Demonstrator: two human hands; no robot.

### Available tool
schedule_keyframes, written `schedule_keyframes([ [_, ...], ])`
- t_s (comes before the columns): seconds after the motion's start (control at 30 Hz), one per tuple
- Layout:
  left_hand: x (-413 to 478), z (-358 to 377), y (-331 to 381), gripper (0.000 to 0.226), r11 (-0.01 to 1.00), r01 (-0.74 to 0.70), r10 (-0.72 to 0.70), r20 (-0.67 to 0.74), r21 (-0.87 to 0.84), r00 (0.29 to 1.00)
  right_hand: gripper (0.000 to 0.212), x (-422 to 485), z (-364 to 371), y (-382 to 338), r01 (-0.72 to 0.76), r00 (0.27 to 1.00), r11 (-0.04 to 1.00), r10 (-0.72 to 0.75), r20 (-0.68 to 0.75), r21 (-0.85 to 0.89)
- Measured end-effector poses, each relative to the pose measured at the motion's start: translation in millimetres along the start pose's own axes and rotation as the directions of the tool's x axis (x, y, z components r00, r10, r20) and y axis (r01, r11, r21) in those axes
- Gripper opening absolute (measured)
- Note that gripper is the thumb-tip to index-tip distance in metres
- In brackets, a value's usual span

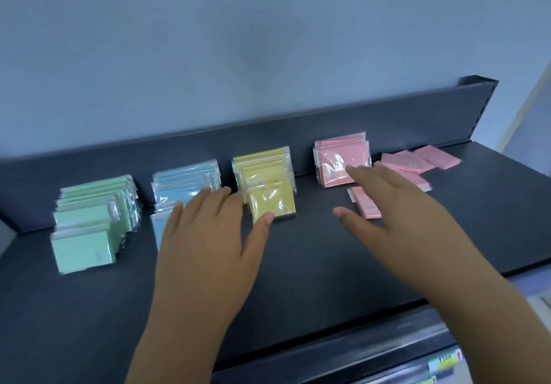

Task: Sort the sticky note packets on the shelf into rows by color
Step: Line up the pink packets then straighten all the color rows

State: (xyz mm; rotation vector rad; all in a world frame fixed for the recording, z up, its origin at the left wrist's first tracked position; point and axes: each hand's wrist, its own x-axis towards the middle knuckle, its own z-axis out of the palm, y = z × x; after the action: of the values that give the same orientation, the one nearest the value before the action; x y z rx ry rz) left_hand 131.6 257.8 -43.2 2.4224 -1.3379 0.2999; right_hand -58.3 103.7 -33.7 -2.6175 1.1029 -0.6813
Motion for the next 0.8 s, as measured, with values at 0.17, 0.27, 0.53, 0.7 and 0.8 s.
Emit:
schedule_keyframes([
  [0.17,-4.3,-8.1,-25.6,0.068,0.998,0.054,-0.054,-0.004,-0.012,0.999,0.07,-2.1,7.8,-23.3,0.043,0.998,0.999,-0.042,0.036,-0.019],
  [0.27,-9.0,-15.1,-44.0,0.064,0.997,0.055,-0.057,-0.034,-0.048,0.998,0.072,-4.7,12.6,-39.7,0.044,0.998,0.999,-0.043,0.039,-0.015],
  [0.53,-24.7,-30.2,-116.1,0.071,0.992,0.014,-0.012,0.012,-0.124,1.0,0.069,-6.8,33.5,-93.9,0.046,0.998,0.999,-0.045,0.034,-0.022],
  [0.7,-36.3,-32.9,-152.3,0.071,0.978,0.001,0.001,0.012,-0.209,1.0,0.067,-12.2,45.2,-113.7,-0.024,1.0,1.0,0.024,-0.014,-0.002],
  [0.8,-39.0,-29.4,-152.9,0.062,0.958,-0.006,0.022,0.053,-0.288,0.998,0.065,-15.7,49.8,-118.5,-0.045,0.999,0.999,0.045,-0.011,-0.013],
])
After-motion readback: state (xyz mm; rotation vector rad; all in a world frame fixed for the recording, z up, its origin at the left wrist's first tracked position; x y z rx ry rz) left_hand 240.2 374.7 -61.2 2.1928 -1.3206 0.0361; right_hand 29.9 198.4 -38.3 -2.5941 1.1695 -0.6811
